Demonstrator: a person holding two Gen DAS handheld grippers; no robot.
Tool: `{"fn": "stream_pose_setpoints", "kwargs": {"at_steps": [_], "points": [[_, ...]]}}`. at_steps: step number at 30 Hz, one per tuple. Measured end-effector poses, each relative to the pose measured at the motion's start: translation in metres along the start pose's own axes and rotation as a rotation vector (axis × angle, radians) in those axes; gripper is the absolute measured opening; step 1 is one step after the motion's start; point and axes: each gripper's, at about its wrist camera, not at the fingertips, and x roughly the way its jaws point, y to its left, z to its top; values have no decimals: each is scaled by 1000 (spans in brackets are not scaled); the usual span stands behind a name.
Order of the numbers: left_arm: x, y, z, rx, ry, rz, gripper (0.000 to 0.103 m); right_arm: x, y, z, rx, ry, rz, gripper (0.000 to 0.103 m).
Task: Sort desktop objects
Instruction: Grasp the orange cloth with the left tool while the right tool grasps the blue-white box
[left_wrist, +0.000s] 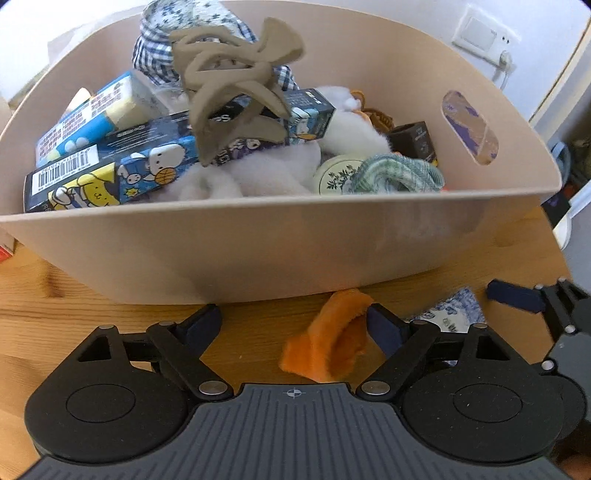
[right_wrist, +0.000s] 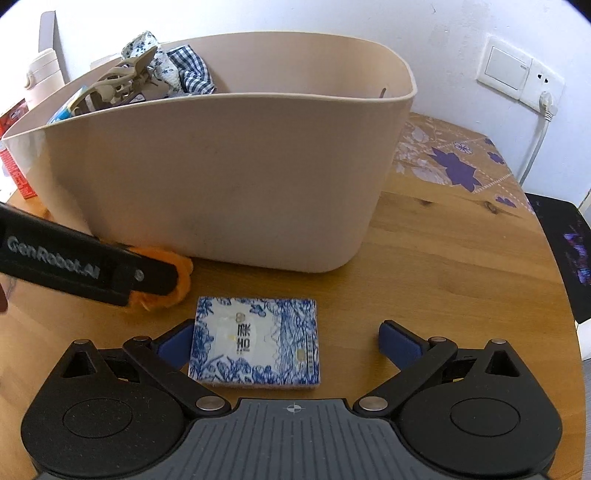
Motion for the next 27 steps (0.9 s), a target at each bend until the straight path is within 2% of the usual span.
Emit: {"fn": "stream_pose_setpoints", "kwargs": {"at_steps": [1,3,5,7,8,10,12,13,16,22,27], "points": [[0,-3,-1,16,-2,14,86,0,1,0,-4,-1,-1,103],[1,-6,-2,28,-10,38,81,-3,4,-1,-10,-20,4,96],[0,-8,-2,26,-14,63,75,-6,7,-3,-17,-32,7,83],[0,-9,-1,28,-14,91,61,-9,11,-3,-25,-35,12,75],[0,-9,0,26,-15,100,58,-11,13,-4,-29,-36,15,70],[-1,-8,2,19,-16,98,40,-12,17,-4,-34,-34,16,62],[-2,-7,3,17,-15,82,25,-13,17,-5,-25,-29,12,61],[-2,-8,3,17,-11,79,22,-14,17,-5,-21,-28,11,61],[-3,-7,3,10,-6,73,16,-17,19,-9,-19,-24,8,61],[-8,-1,-3,-28,7,73,13,-27,21,-18,-20,-9,17,60],[-21,4,-15,-38,-10,80,12,-44,25,-26,-28,-31,41,60]]}}
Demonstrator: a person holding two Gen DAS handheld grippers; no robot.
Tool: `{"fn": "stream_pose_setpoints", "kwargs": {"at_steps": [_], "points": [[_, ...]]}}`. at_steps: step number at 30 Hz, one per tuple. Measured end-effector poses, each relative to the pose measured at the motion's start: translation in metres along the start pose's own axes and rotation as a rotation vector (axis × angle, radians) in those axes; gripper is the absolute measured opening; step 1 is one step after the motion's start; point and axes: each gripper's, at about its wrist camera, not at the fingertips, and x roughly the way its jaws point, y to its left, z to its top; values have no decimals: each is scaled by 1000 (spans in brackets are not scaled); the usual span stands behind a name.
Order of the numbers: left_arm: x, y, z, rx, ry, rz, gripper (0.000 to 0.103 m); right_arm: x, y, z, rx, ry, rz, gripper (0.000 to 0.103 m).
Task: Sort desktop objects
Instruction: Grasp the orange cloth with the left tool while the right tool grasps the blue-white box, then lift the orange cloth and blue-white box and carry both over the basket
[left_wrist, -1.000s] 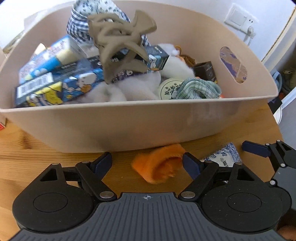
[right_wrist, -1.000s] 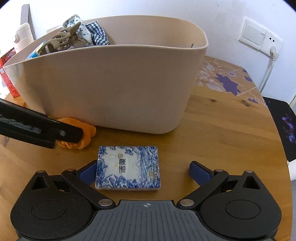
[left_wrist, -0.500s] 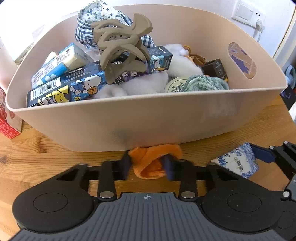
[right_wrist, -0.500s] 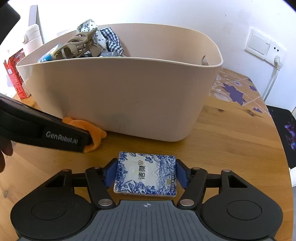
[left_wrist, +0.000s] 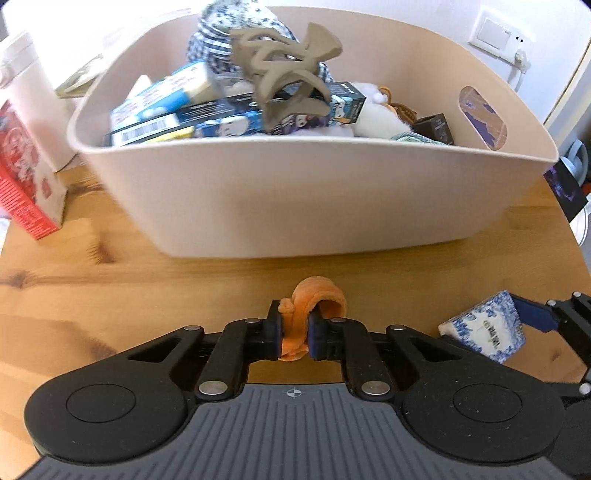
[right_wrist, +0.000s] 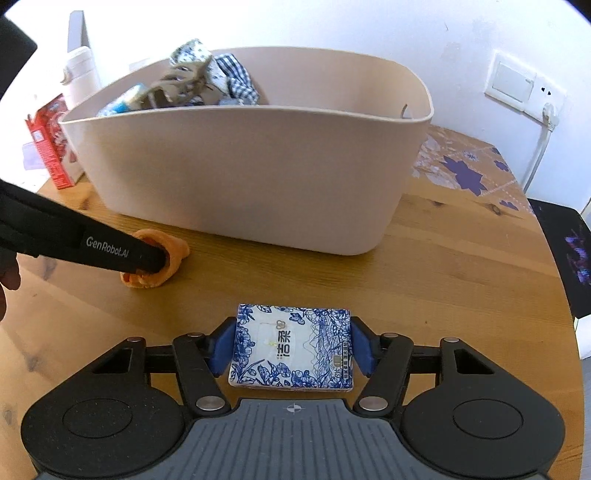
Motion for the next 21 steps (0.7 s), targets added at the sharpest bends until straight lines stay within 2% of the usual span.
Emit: {"fn": "stream_pose_setpoints", "kwargs": {"at_steps": [12,21], "points": [[-71,30,-31,-19,-111,23,12,-54,4,-5,-24,-53,46,60],[-140,25,-53,-27,-192,47,12,-106,-2,-7,-17,-123,70,60]]}}
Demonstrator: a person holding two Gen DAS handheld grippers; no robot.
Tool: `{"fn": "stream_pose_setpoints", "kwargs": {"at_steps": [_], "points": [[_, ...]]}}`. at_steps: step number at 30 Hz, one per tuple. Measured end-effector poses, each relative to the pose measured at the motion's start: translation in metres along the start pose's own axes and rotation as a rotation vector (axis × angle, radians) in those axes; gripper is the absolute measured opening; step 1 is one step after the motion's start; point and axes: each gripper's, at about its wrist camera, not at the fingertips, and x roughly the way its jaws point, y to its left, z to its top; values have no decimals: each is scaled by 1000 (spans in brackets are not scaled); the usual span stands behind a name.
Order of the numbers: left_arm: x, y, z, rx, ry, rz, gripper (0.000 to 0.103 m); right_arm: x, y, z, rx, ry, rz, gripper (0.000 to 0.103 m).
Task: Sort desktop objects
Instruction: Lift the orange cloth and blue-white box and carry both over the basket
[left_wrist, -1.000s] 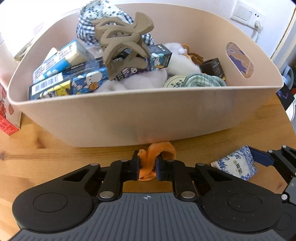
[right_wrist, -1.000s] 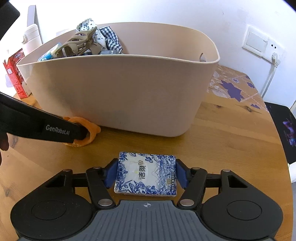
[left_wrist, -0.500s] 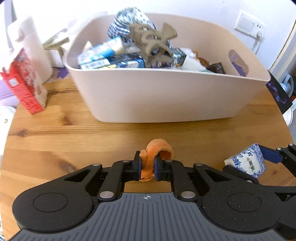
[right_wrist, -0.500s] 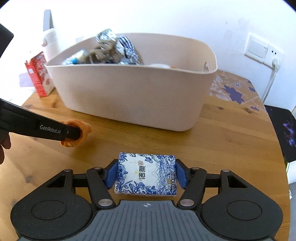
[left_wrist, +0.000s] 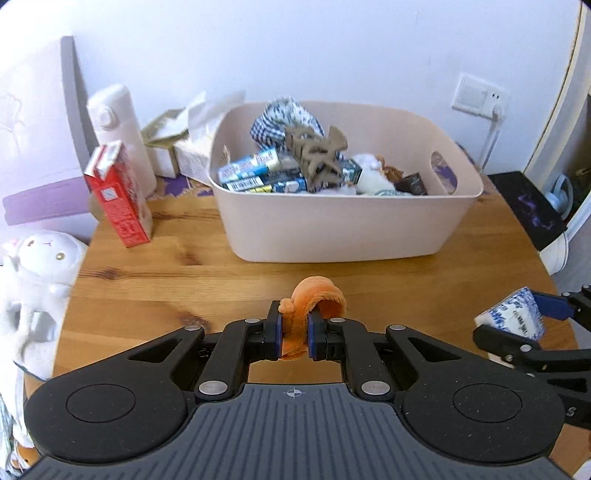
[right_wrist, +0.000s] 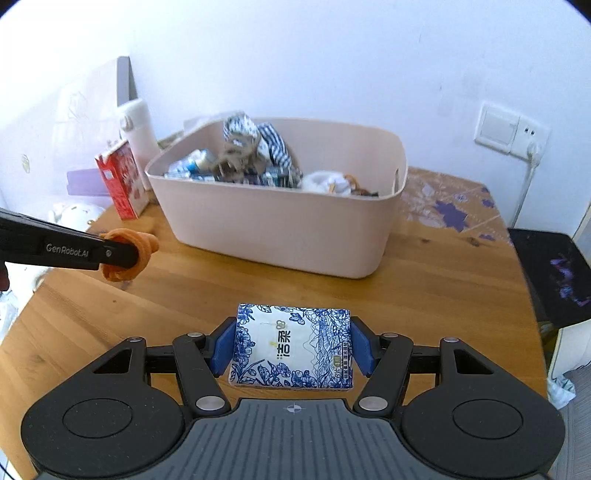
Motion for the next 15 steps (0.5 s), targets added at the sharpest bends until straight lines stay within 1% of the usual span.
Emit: {"fn": "stream_pose_setpoints", "kwargs": {"at_steps": [2,9,15], "points": [[-12,0,-2,-8,-17,-2,12,-14,0,1,-7,-27,-12,60],[-49,1,1,-26,-77,-5,12,-55,-3,14,-31,-110,1,60],[-71,4,17,-19,-133,3,12,-75,-5,35,-28,-190,2,60]]}}
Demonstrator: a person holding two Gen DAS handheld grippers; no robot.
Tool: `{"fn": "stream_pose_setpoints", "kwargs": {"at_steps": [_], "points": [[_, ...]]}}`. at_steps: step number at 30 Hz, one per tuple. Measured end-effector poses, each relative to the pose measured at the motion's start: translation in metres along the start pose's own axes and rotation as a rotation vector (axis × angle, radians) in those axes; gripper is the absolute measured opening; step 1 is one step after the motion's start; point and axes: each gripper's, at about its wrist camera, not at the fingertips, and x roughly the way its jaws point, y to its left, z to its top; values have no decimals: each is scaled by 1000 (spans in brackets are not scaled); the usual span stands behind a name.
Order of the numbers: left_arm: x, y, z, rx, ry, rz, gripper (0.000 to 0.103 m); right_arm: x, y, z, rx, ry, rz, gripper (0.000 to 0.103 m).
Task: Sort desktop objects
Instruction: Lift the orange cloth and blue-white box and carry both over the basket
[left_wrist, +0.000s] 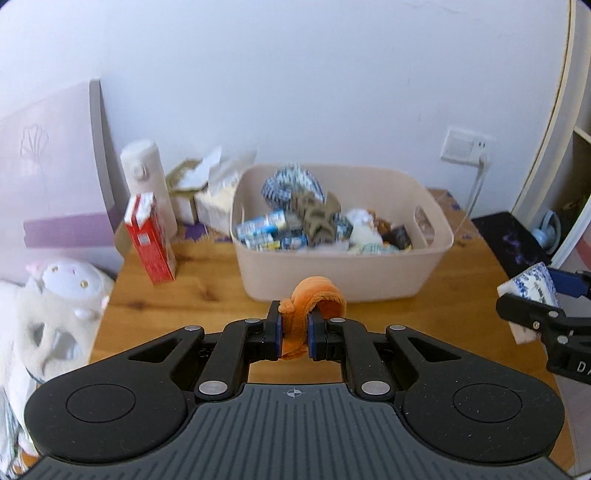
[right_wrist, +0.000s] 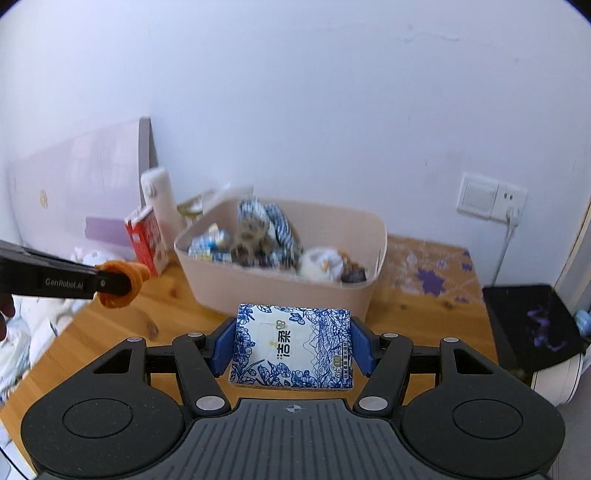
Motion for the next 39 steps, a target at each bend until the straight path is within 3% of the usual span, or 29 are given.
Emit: {"fn": "stream_pose_setpoints", "kwargs": {"at_steps": [11,21,28,39], "points": [[2,0,61,61,-111,-23,12,17,-7,49,-26,-96,-50,60],[57,-7,111,128,-139,-47,12,69,-23,79,-14,-92,-114,60],[113,-9,124,149,-91,-53,12,112,-32,94,-10,-71,-148,60],[184,4,117,147,53,1,12,180,-32,94,-19,5,-135,60]]}}
